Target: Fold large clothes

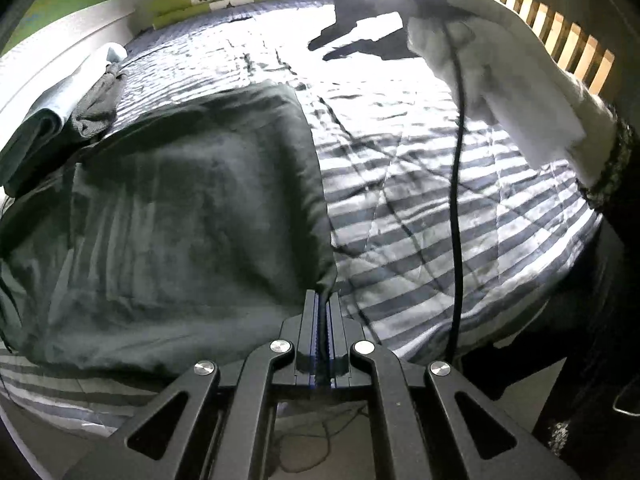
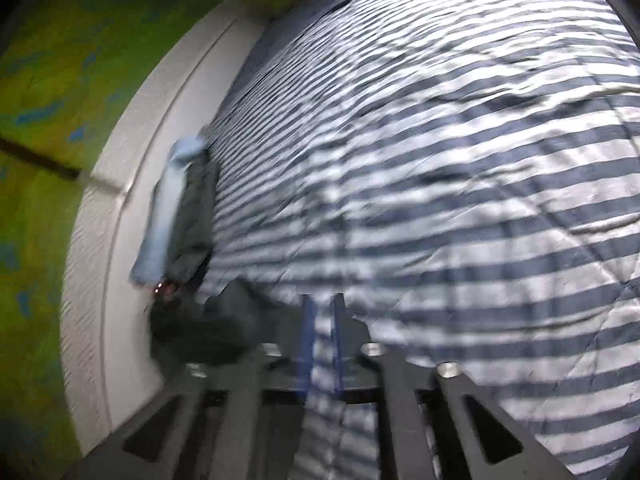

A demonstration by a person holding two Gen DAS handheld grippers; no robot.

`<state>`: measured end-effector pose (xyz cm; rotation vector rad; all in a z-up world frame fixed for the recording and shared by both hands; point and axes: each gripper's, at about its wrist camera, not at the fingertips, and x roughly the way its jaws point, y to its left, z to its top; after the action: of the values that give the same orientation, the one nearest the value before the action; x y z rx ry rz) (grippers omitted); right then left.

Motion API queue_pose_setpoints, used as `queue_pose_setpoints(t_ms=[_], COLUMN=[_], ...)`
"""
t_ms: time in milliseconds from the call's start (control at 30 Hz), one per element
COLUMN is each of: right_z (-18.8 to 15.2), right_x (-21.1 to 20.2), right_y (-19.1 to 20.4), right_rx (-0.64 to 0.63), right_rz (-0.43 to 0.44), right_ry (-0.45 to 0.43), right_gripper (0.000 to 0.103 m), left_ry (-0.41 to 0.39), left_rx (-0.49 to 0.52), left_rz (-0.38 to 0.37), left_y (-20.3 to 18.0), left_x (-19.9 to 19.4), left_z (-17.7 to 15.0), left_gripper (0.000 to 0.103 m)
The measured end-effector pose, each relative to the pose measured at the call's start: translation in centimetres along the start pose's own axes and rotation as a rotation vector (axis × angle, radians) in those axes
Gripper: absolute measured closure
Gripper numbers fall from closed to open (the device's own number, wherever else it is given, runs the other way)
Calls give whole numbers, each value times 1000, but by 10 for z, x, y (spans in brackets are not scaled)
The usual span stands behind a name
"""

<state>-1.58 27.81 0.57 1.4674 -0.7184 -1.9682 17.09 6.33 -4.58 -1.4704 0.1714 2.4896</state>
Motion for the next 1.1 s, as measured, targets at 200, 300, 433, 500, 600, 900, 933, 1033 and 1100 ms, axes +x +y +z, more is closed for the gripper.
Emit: queue_pose_setpoints(t_ms=[200, 300, 433, 500, 600, 900, 933, 1033, 1100], right_z=[-23, -32, -37, -38, -37, -41, -42, -46, -48], right_x=[44, 69, 73, 66, 43, -45, -54, -79, -81], right_y=[24, 23, 14, 12, 22, -22, -34, -71, -90], right_rx=[-85, -58, -14, -2, -52, -13, 8, 65, 84], right_rz=[23, 40, 47, 49, 29, -58, -65, -109, -148], right_ry=[162, 193, 154, 121, 61, -47, -57, -85, -83], right_gripper=[54, 71, 98, 99, 99, 99, 99, 99, 99], left_ry=[-23, -23, -43, -61, -85, -116, -114, -100, -56], left_rx=[-15, -32, -59, -61, -28, 108, 119, 166, 172], left_rz=[-4, -21, -48, -59, -63, -206, -227, -282, -295], left_y=[3, 5, 4, 1, -13, -99, -108, -143, -154], left_x=[-7, -8, -15, -22, -33, -25, -21, -5, 11], left_z=[-1, -2, 2, 6, 14, 41, 44, 53, 56], left_gripper=[100, 100, 101, 101, 101, 101, 101, 101, 99])
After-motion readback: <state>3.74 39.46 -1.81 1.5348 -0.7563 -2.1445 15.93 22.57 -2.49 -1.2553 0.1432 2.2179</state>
